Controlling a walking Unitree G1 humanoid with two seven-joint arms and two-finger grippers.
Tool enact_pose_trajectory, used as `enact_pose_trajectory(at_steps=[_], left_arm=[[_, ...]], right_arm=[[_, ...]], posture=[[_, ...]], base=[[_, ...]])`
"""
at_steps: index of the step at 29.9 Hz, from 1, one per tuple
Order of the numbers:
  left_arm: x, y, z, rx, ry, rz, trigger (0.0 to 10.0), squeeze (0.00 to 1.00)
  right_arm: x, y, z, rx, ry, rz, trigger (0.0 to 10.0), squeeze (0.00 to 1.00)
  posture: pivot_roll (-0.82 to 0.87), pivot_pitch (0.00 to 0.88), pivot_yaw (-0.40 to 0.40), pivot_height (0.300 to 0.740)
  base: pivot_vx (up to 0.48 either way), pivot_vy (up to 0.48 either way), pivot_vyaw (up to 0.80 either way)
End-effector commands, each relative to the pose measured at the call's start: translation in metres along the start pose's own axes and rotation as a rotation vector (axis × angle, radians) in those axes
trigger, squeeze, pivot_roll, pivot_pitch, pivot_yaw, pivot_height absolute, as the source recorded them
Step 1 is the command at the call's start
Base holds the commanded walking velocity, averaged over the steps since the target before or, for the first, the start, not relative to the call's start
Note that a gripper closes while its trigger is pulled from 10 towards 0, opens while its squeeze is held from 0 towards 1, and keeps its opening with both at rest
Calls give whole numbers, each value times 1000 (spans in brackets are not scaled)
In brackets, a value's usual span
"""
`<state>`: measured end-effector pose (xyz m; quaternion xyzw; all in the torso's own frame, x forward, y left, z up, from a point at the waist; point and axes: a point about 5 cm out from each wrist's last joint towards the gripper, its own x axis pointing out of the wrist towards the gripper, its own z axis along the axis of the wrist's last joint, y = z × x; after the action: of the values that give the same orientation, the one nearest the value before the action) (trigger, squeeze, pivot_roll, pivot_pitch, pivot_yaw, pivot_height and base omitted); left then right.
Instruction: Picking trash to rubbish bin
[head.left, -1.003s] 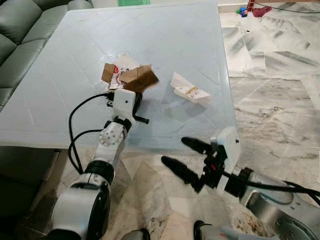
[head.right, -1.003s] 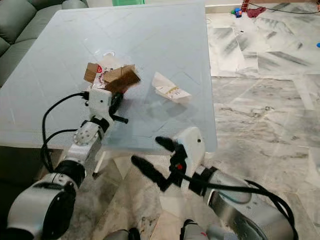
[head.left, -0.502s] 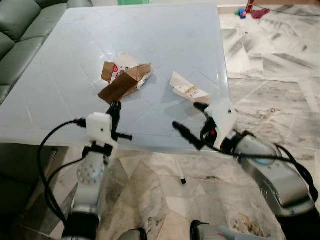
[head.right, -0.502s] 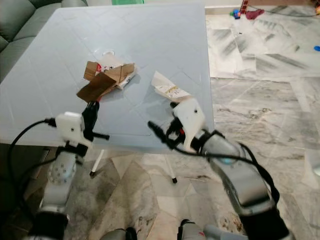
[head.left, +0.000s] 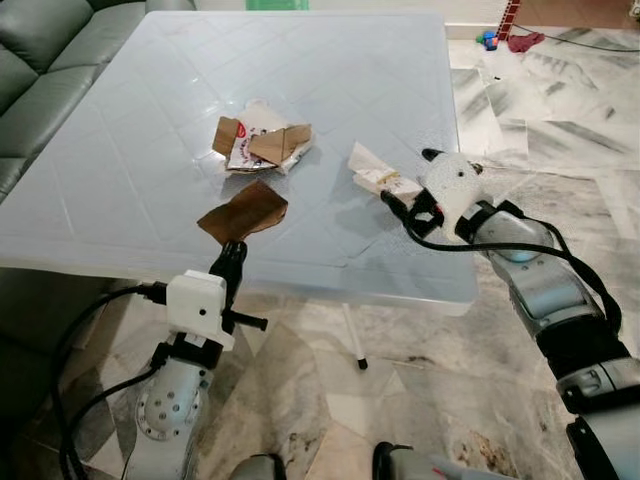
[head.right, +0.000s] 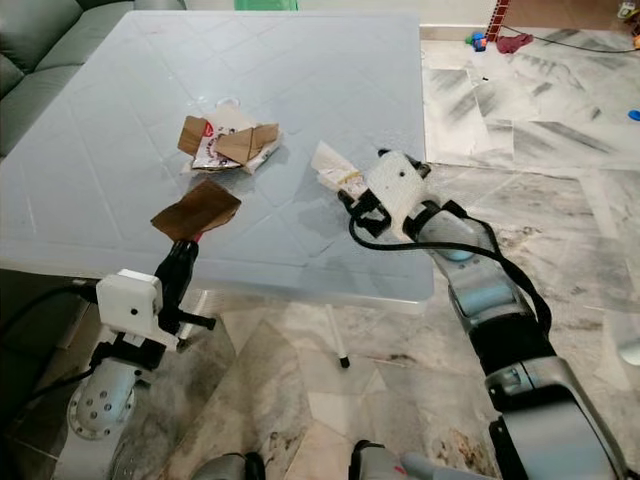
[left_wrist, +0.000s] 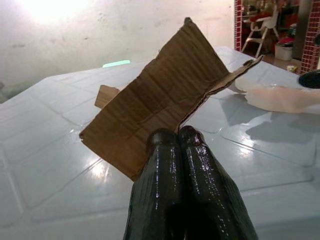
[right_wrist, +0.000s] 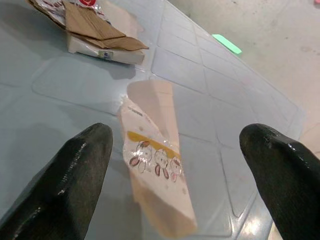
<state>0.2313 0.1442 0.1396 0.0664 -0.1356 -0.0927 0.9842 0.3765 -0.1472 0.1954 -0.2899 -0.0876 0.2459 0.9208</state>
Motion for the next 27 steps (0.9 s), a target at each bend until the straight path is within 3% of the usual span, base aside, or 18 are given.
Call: enact_pose_trajectory(at_steps=[1,8,12,21,27], left_arm=[[-8,-4,6,5,26,-4,0,0],[-12,-4,9,0,51,4,0,0],[-12,-4,11,2,65,1,0,0],[-15,-5,13,-3,80,-15,0,0],[-16,-5,15,-4,90,-22,0,0]], right_arm=[[12,4,4,-1,-21,-5,10000,0],[23,12,8,75,-59,5,10000,0],[30,20,9,55,-59,15,10000,0],[32,12,-2,-39,58,-54,10000,0],[29,15,-17,-1,145,-57,10000,0]], posture=[[108,174,0,740],[117,178,2,740],[122,180,6,740],[138,182,16,740],[156,185,19,740]], base=[[0,0,0],[0,0,0],[0,0,0],[0,0,0],[0,0,0]])
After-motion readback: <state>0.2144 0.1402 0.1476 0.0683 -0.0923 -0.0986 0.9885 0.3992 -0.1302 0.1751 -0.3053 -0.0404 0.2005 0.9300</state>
